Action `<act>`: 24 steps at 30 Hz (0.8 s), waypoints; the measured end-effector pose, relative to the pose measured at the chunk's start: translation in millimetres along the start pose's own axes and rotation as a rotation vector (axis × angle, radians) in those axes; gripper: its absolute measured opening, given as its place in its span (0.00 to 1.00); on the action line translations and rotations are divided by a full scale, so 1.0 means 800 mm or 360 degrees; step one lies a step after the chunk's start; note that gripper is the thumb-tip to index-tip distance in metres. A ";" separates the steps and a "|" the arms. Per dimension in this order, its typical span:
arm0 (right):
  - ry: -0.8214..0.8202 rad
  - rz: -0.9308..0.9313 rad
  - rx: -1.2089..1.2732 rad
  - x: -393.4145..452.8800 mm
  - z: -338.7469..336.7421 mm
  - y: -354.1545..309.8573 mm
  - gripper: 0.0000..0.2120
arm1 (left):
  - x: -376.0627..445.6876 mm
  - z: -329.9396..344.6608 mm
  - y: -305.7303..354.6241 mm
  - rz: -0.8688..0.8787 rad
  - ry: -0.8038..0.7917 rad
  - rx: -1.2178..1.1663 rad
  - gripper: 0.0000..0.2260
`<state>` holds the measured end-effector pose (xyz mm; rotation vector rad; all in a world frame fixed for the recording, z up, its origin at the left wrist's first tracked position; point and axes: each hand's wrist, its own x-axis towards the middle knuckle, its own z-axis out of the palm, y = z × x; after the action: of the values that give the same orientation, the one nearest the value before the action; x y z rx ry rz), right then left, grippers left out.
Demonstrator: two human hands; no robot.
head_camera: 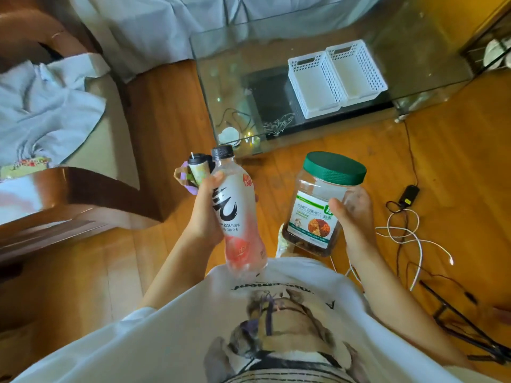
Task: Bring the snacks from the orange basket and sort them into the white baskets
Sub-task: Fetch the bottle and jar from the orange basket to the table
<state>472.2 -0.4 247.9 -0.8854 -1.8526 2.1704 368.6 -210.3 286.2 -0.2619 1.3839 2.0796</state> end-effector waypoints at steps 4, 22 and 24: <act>-0.0055 -0.0031 -0.0059 0.080 -0.027 -0.053 0.36 | 0.068 0.068 0.028 0.0066 0.0021 0.0078 0.14; -0.0330 0.0013 -0.0228 0.389 0.035 -0.139 0.30 | 0.312 0.078 0.137 0.0161 0.0204 -0.0184 0.16; -0.0328 0.0023 -0.0246 0.432 0.051 -0.152 0.33 | 0.354 0.080 0.165 0.0155 0.0215 -0.0173 0.14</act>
<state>139.1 156.9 249.4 -0.7264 -2.1402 2.2260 78.1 -79.4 278.8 -0.3935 1.3879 2.2575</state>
